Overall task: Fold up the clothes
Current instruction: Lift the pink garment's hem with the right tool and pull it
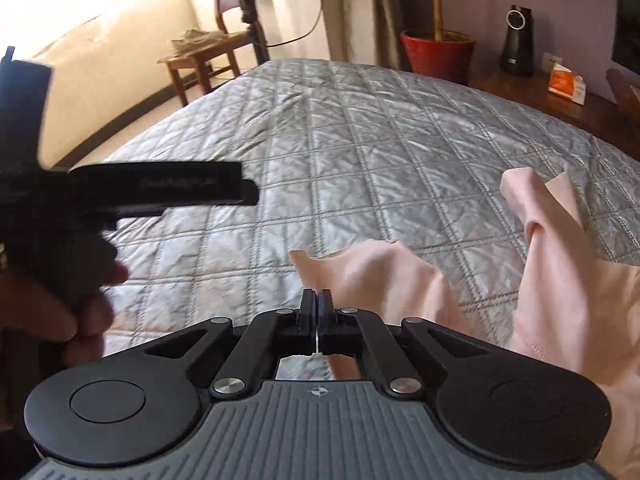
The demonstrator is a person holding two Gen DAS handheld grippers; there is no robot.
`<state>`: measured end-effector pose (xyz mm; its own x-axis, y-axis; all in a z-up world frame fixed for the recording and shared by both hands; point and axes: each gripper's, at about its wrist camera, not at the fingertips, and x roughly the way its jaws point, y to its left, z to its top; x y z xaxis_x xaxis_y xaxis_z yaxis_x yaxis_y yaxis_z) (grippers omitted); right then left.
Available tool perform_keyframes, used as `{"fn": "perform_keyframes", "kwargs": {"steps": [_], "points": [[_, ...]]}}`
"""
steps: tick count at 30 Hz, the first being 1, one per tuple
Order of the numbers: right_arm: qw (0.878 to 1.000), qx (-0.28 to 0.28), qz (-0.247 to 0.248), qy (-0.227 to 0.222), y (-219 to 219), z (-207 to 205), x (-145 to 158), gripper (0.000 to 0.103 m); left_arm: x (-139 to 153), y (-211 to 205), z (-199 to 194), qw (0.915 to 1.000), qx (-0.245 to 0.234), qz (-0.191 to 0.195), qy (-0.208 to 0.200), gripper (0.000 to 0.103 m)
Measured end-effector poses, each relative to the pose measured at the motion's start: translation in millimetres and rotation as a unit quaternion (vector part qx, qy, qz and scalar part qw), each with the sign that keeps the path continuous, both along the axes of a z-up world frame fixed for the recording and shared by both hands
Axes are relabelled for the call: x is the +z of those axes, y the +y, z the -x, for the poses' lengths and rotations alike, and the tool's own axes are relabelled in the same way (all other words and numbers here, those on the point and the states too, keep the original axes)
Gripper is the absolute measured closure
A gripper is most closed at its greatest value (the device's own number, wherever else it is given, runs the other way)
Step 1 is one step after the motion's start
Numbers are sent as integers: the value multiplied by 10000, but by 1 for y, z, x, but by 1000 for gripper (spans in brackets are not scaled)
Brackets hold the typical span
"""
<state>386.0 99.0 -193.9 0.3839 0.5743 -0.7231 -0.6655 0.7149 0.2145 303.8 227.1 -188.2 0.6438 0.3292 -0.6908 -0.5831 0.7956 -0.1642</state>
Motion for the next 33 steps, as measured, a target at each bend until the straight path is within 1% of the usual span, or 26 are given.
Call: {"fn": "perform_keyframes", "kwargs": {"steps": [2, 3, 4, 5, 6, 7, 8, 9, 10, 11, 12, 13, 14, 15, 16, 18, 20, 22, 24, 25, 26, 27, 28, 30, 32, 33], "points": [[9990, 351, -217, 145, 0, 23, 7, 102, 3, 4, 3, 9999, 133, -27, -71, 1], [9971, 661, -249, 280, 3, 34, 9, 101, 4, 5, 4, 9998, 181, -14, -114, 1], [9953, 904, -185, 305, 6, 45, 10, 100, 4, 5, 4, 9997, 201, -7, -141, 1], [9940, 1061, -102, 224, 8, 56, 11, 97, 5, 5, 5, 9997, 199, -12, -143, 1], [9932, 1135, -119, 225, 6, 62, 14, 97, 5, 5, 5, 9997, 189, -25, -135, 1], [9929, 1125, -237, 307, 0, 63, 17, 97, 5, 5, 5, 9998, 179, -40, -127, 1], [9935, 1031, -349, 319, -8, 62, 22, 97, 6, 5, 6, 9998, 174, -41, -130, 1], [9954, 814, -440, 252, -18, 56, 28, 96, 6, 5, 7, 9997, 180, -36, -136, 1], [9975, 480, -506, 149, -30, 46, 34, 91, 6, 5, 7, 9997, 187, -30, -143, 1], [9986, -2, -535, 26, -45, 32, 40, 81, 6, 6, 7, 9997, 200, -24, -143, 1], [9976, -467, -498, -60, -58, 15, 43, 77, 5, 6, 8, 9997, 204, -10, -145, 1], [9962, -792, -342, -139, -67, 0, 45, 67, 5, 6, 8, 9997, 188, -3, -136, 1], [9940, -1062, -106, -242, -74, -17, 46, 49, 5, 6, 8, 9998, 171, 3, -127, 1], [9922, -1179, 147, -373, -76, -33, 47, 38, 5, 5, 8, 9998, 151, -5, -117, 1], [9911, -1144, 419, -534, -74, -48, 48, 23, 5, 4, 8, 9999, 131, -15, -106, 1], [9887, -995, 815, -767, -64, -72, 45, 22, 4, 3, 6, 9999, 101, -12, -116, 1], [9891, -832, 961, -740, -55, -90, 38, 20, 3, 3, 5, 9999, 99, -21, -105, 1], [9882, -726, 1140, -725, -43, -103, 27, 19, 3, 3, 3, 9999, 98, -9, -103, 1], [9834, -637, 1504, -792, -31, -111, 13, 19, 2, 2, 0, 9999, 75, -18, -90, 1], [9799, -613, 1706, -829, -27, -114, 6, 26, 1, 1, -1, 10000, 56, -31, -69, 1], [9761, -611, 1900, -858, -25, -116, -1, 83, 0, 1, -2, 10000, 37, -44, -48, 1], [9752, -641, 1929, -873, -26, -117, -3, 93, 0, 1, -2, 10000, 31, -43, -43, 1], [9787, -708, 1687, -937, -31, -112, 4, 97, 0, 1, -3, 10000, 26, -41, -38, 1], [9841, -824, 1008, -1205, -46, -94, 26, 97, 0, 1, -4, 10000, 25, -19, -39, 1], [9844, -850, 410, -1484, -66, -68, 48, 94, 0, 2, -5, 10000, 33, 24, -51, 1], [9865, -796, 175, -1419, -77, -55, 53, 92, 0, 2, -6, 10000, 37, 45, -57, 1]]}}
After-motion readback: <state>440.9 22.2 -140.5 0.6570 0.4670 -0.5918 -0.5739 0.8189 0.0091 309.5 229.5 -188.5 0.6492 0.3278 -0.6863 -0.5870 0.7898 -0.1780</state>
